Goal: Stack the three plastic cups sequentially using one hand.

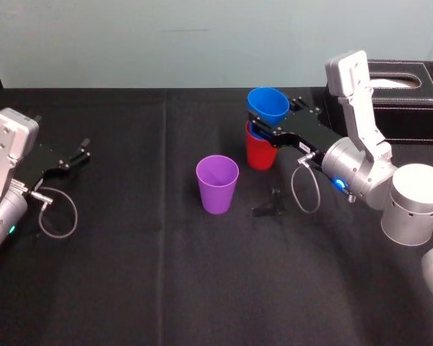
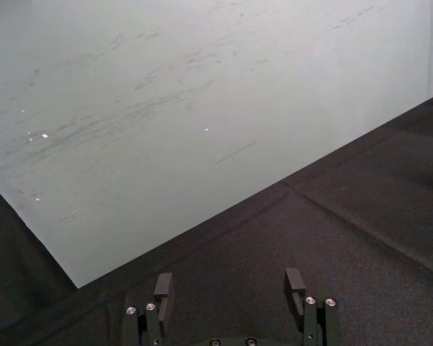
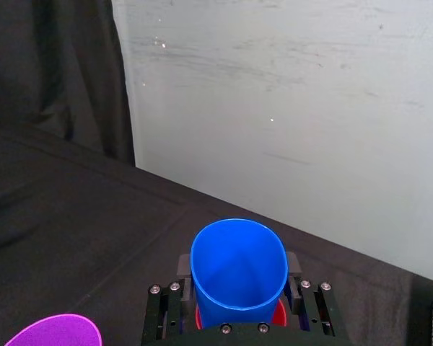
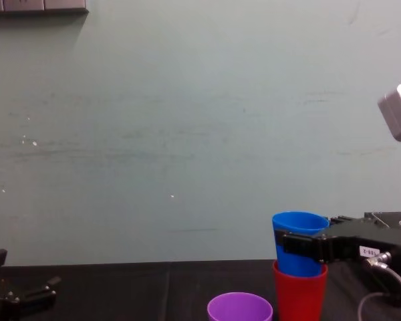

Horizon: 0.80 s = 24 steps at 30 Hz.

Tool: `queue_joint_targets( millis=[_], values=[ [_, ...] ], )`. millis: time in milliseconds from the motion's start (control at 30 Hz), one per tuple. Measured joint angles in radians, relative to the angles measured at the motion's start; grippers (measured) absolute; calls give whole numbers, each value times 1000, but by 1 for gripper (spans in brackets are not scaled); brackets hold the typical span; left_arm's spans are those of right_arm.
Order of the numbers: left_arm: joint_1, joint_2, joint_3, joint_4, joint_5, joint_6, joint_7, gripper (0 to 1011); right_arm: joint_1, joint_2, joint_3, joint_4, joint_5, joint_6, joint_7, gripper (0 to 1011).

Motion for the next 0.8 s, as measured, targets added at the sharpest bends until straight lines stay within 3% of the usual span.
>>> queue_joint_targets(
  millis=[800],
  values=[
    [0,0,0,0,0,0,0,1005,-20,-10,3,41,-20,-56,-8,735]
  ],
)
